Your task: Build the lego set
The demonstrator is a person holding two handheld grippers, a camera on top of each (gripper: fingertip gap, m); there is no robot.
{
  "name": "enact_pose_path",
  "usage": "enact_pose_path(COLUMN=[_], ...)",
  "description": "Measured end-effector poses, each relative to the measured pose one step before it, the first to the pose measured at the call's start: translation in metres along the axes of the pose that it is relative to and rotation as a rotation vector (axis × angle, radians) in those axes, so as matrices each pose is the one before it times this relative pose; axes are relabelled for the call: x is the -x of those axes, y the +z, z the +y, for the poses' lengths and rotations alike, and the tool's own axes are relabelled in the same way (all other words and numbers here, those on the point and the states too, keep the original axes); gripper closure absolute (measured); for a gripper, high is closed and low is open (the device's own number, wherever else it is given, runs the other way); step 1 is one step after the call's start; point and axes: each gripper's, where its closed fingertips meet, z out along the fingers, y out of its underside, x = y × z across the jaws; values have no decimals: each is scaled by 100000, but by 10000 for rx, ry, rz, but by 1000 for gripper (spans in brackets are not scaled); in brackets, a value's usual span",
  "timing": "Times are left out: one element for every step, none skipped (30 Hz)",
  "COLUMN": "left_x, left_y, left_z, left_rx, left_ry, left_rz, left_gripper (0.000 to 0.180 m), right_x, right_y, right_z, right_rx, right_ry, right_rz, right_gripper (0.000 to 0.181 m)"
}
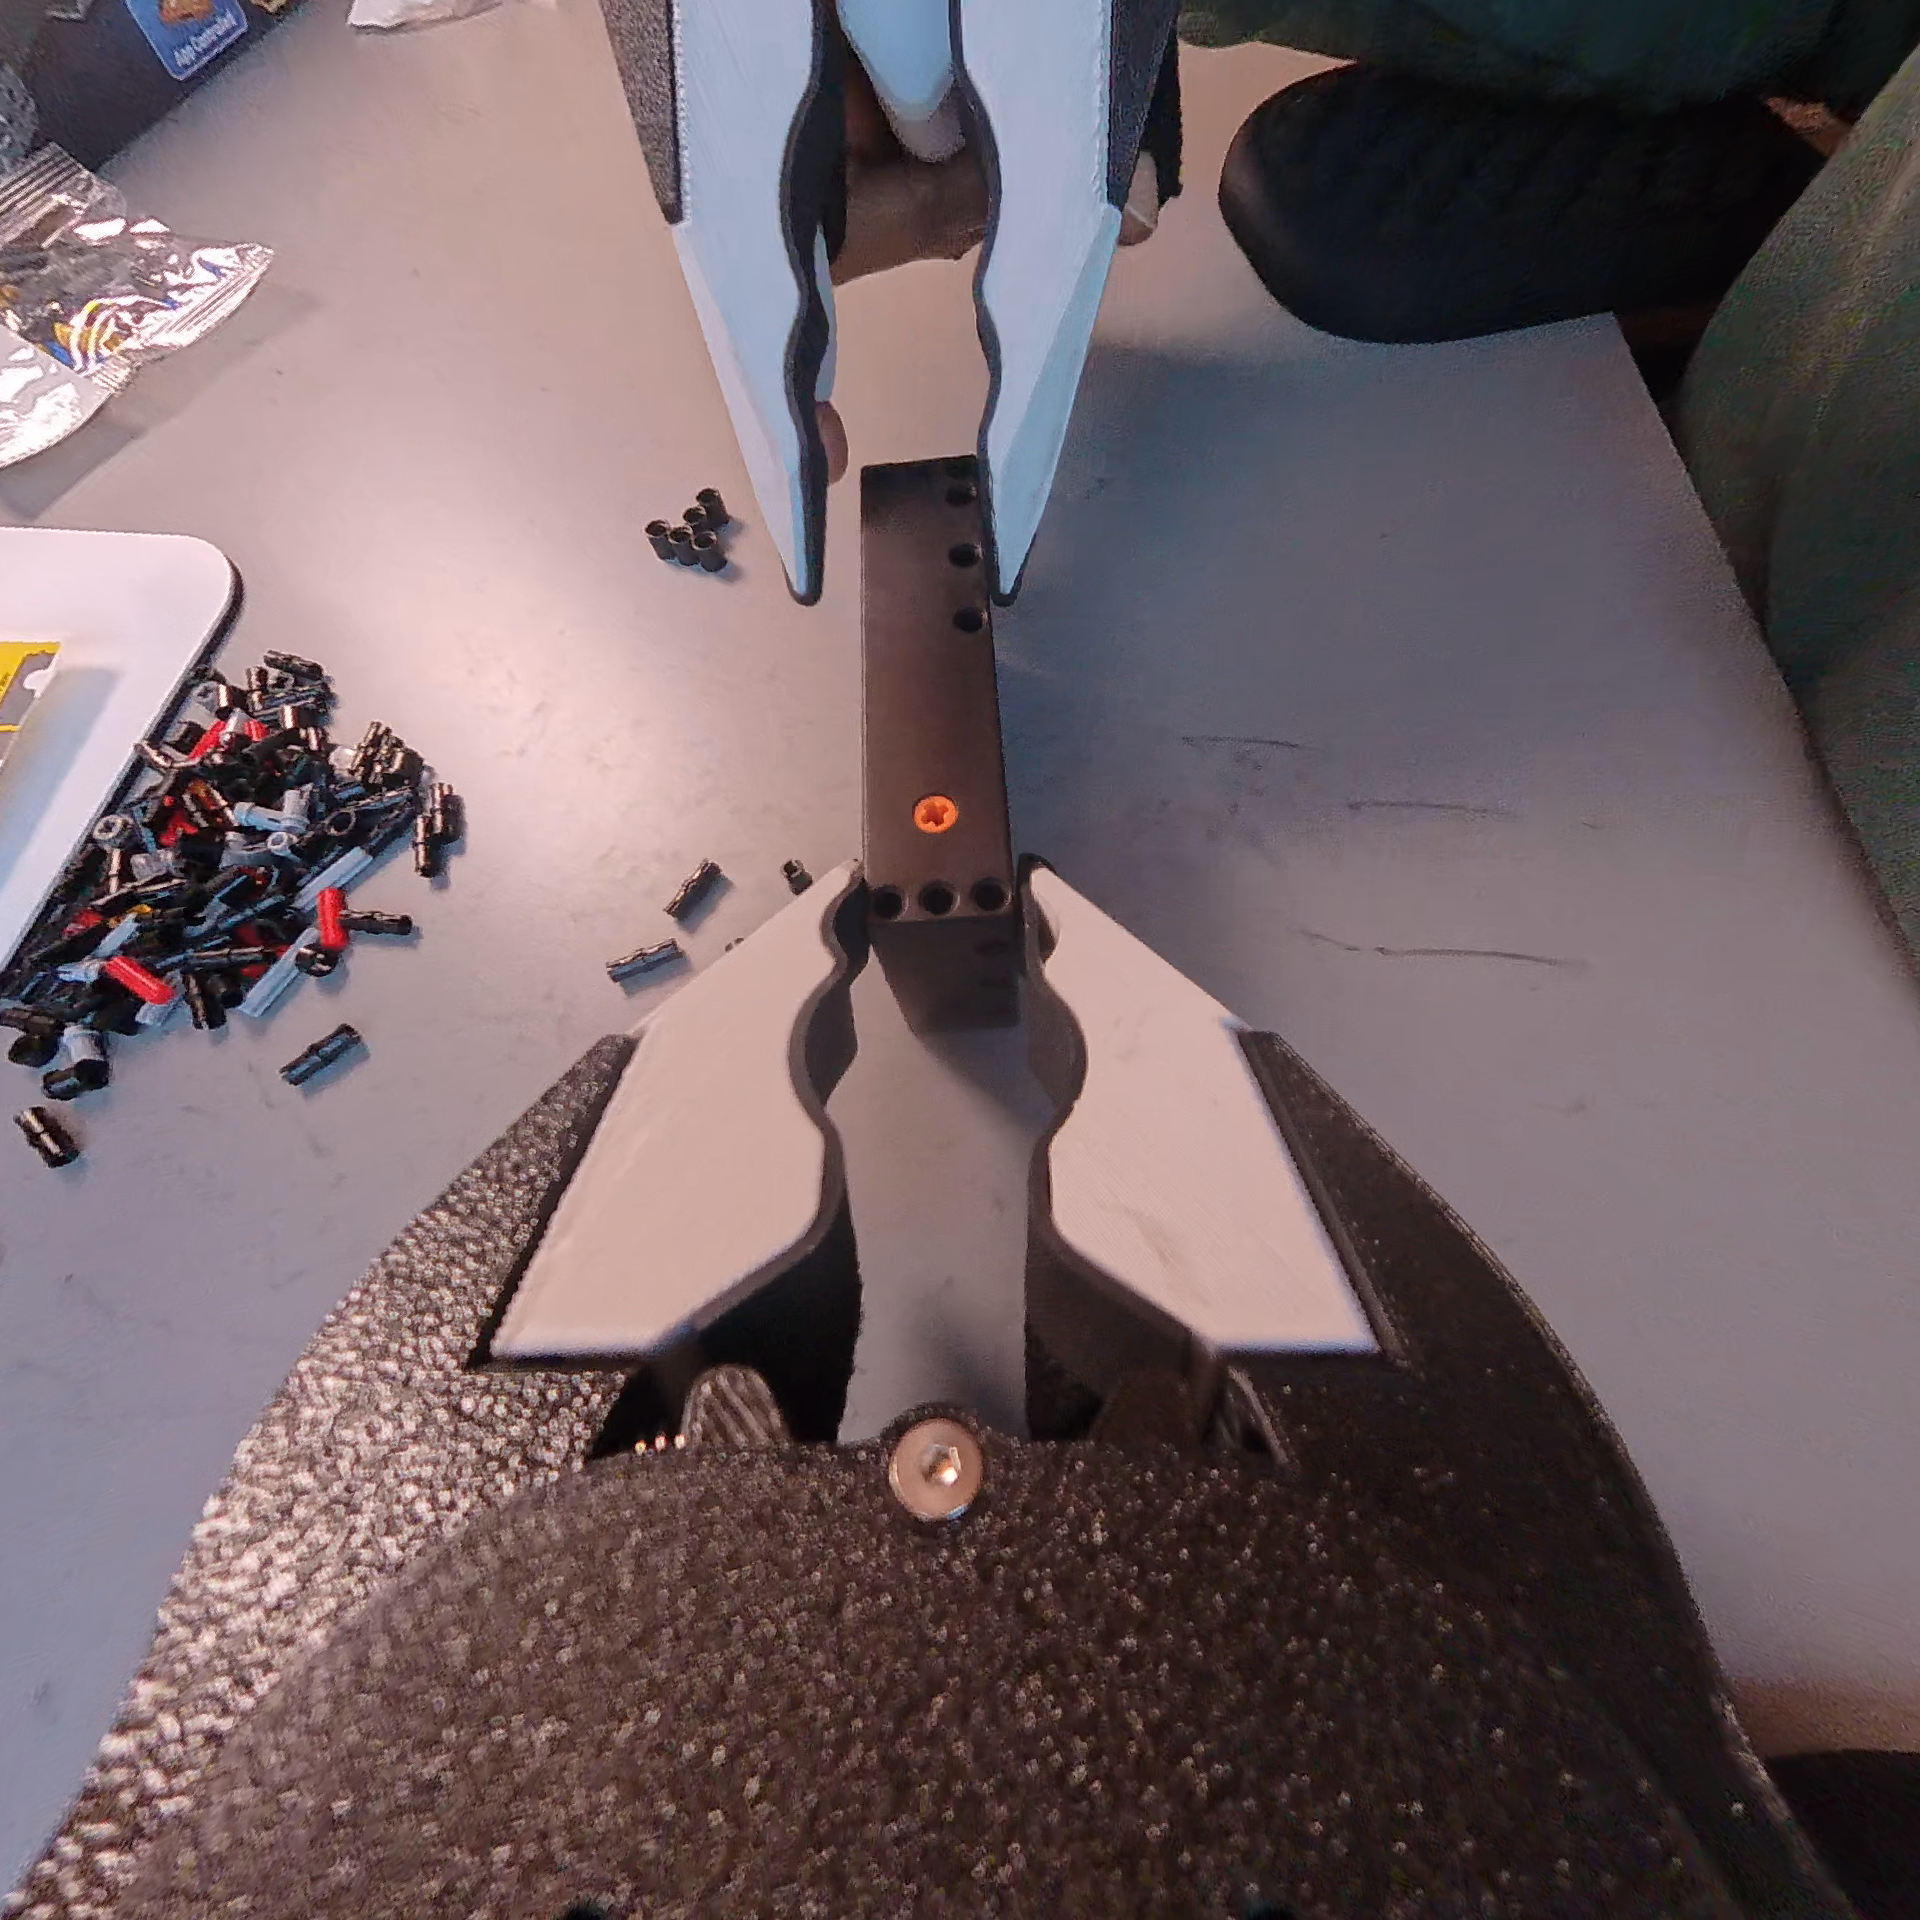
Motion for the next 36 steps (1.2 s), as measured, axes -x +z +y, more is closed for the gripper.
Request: enact_pose_path(left_x=[146,182,184,154,51,13,16,29,7,20,52,66,0,-111,-69,0,1,9,1,-13,-2,-4,11,19,0,-10,2,10,1,3,-12,-36,-42,-22,-49,-90], left_y=[-59,-57,-28,-7,21,-7,-33,-39,-9,16,-3,-38,-46,-10,34,30,36,28,55,69,91,81,48,18,6,-21,-25,-15,-17,-15,-6,15,17,33,55,93], left_z=[62,45,40,-3,-4,1,5,-1,4,2,18,8,2,0,25,37,37,23,58,91,92,63,40,31,1,7,20,15,7,8,11,-1,3,23,40,111], left_rx=[53,31,-13,-63,-67,-23,-14,-28,-17,-3,-9,-32,-29,1,26,34,28,31,51,79,86,67,43,23,6,-4,-3,-3,-4,-1,2,4,8,21,50,94], left_ry=[29,7,-27,-42,-39,-2,30,50,37,-14,-56,-62,-50,-14,27,60,67,49,49,73,78,50,5,-32,-36,-18,-1,-9,-30,-33,-15,26,65,80,89,100], left_rz=[-101,-105,-84,-34,33,40,-24,-74,-49,0,13,18,71,118,39,-61,-75,-57,-59,-70,-72,-50,-17,15,36,36,23,25,38,41,30,5,-33,-58,-49,-15], left_gripper=[153,153,153,153,153,153,153,153,153,153,153,153,153,153,153,153,153,152,152,152,151,151,151,151,151,151,151,152,152,152,152,152,152,151,151,151], right_x=[-239,-244,-233,-141,24,302,557,267,-22,-169,-148,-153,-49,139,171,20,27,32,64,105,126,-3,-23,-67,-28,0,-31,-42,-20,-1,-2,-14,-14,-19,-16,6], right_y=[26,107,185,212,190,155,163,190,150,119,115,101,49,7,-33,-1,49,19,18,48,63,-1,1,-12,-3,12,27,28,34,41,32,8,0,1,2,13], right_z=[-430,-284,-228,-130,20,219,392,344,325,146,-79,-103,-57,-13,8,-37,-61,-37,-36,-45,-47,-29,-38,-20,-10,11,-1,-6,0,-18,9,3,4,7,13,9], right_rx=[-196,-205,-283,-317,-213,-23,153,235,325,283,165,102,14,-78,-94,-112,-146,-159,-151,-128,-96,-19,-34,-28,-4,7,11,12,12,9,10,2,-6,-2,-5,4], right_ry=[192,248,267,276,237,22,-218,-283,-197,-126,-117,-137,-89,-25,-24,-11,40,54,41,16,-14,-75,-76,-54,-15,20,70,109,89,68,20,-33,-57,-73,-64,-33], right_rz=[-46,-74,-95,-160,-202,-231,-264,-91,-13,-13,-56,-14,-8,-78,-95,-1,-3,16,41,55,67,172,173,161,96,12,-40,-64,-75,-54,-4,47,84,102,82,23], right_gripper=[145,143,142,142,142,142,144,145,149,154,155,155,155,155,155,156,156,155,155,156,155,156,156,156,156,156,156,156,156,156,156,156,156,156,156,156])
